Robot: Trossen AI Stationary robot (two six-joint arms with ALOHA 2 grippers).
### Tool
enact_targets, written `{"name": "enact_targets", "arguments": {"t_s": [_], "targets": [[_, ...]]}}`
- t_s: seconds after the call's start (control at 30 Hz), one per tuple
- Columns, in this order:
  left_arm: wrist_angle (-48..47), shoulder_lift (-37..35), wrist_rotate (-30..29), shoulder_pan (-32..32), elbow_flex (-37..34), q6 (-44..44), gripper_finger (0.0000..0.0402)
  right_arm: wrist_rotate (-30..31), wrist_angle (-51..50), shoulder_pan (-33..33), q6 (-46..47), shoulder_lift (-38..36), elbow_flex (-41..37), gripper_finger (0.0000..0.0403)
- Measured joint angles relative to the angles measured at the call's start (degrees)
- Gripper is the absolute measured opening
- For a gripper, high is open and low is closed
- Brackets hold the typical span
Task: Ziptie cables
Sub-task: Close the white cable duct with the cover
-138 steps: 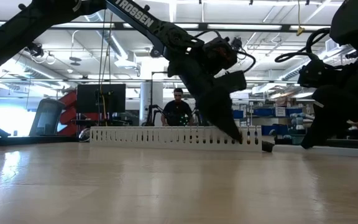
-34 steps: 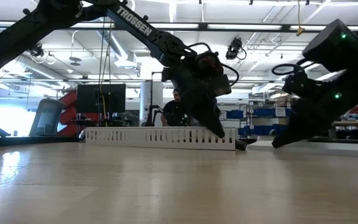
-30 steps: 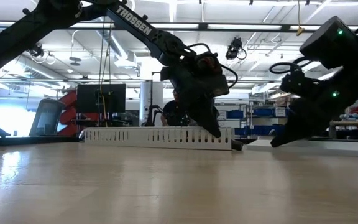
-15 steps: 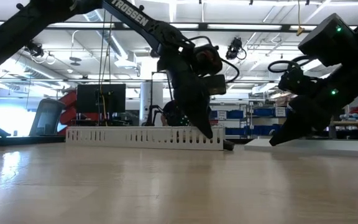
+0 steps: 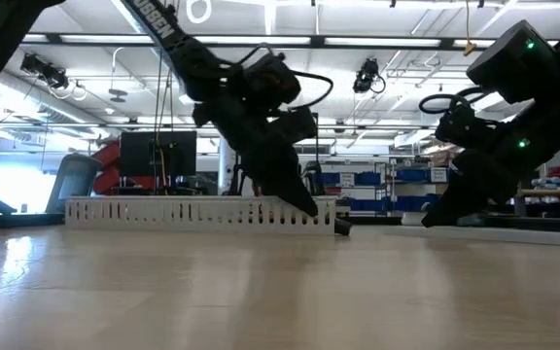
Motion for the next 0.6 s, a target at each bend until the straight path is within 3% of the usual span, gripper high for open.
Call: {"name": "enact_targets", "arguments": {"t_s": [0.3,0.6], "targets": [[4.41,0.68,1.31,0.08,-1.55,-1.18,0.0219,-1.15,-0.08,0.02,-0.02,0.0,0.0,0.0213],[4.78,0.76,1.33,0.05,-1.51,-0.84,0.0219,-3.38,-1.87,-0.36,0.66,-0.07,0.11,0.0271]]}}
